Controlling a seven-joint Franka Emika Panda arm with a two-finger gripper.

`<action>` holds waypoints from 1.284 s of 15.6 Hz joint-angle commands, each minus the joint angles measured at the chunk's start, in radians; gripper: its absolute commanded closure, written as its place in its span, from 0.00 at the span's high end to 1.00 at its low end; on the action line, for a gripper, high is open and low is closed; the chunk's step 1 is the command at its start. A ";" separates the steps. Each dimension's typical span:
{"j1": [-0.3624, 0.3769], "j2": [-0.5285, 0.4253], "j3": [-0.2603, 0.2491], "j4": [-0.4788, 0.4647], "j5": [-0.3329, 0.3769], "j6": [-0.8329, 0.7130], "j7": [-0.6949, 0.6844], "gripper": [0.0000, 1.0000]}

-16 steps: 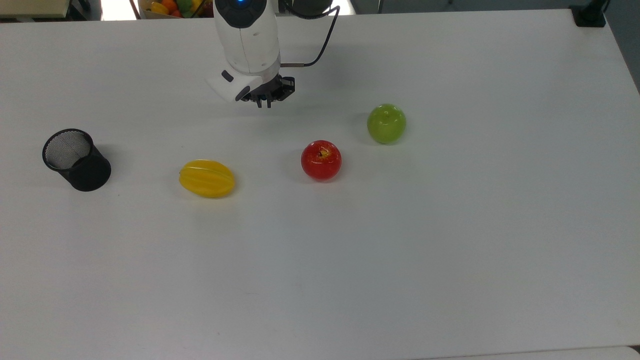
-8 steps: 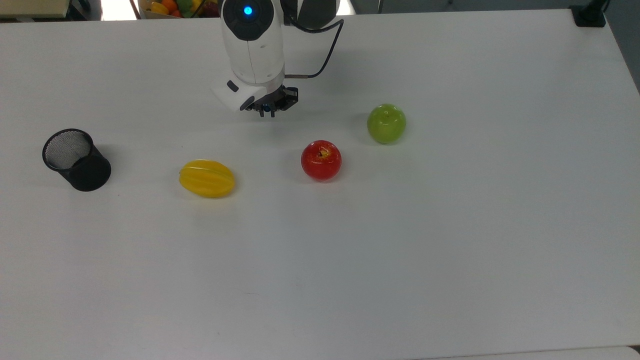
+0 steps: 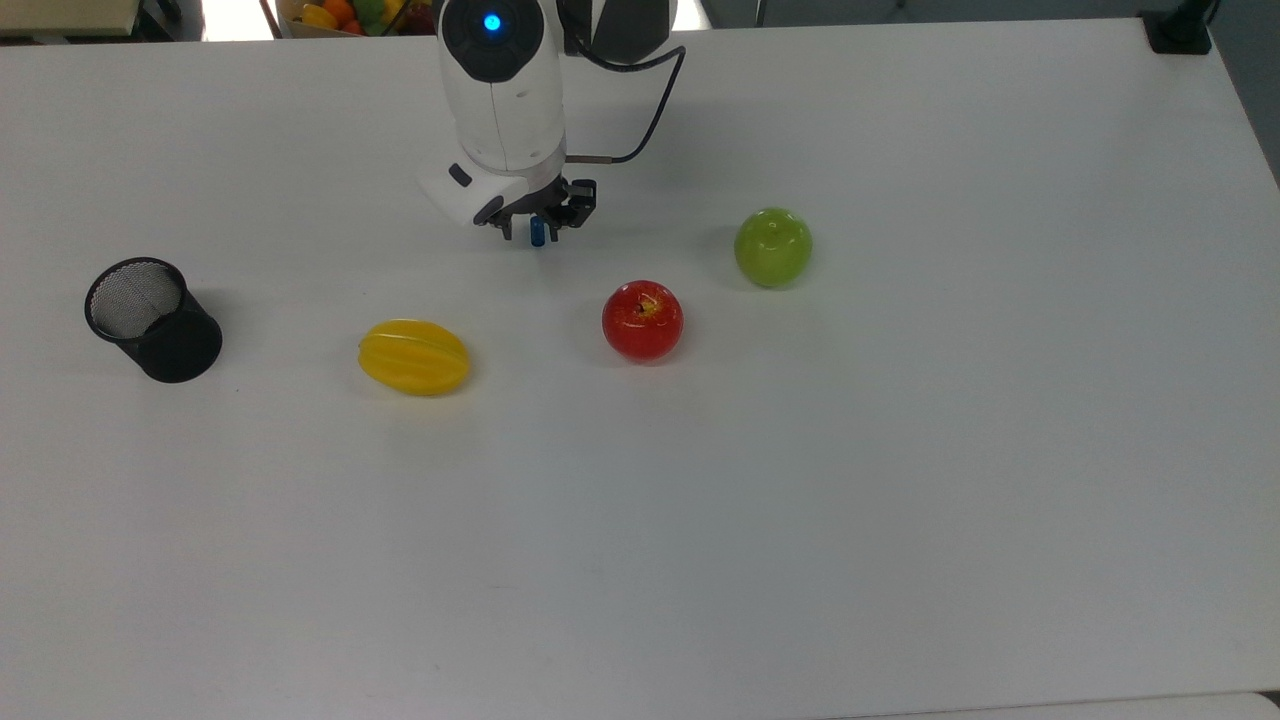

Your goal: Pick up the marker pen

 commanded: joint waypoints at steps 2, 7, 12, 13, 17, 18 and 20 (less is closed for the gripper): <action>-0.068 -0.100 0.043 -0.007 -0.018 0.004 0.023 0.88; -0.174 -0.217 0.112 0.005 -0.018 -0.083 0.023 1.00; -0.275 -0.309 0.161 0.037 -0.018 -0.185 0.011 1.00; -0.280 -0.312 0.160 0.048 -0.023 -0.197 0.007 1.00; -0.289 -0.338 0.153 0.068 -0.034 -0.257 0.001 1.00; -0.297 -0.340 0.153 0.088 -0.034 -0.277 0.001 1.00; -0.308 -0.335 0.152 0.119 -0.032 -0.294 0.012 1.00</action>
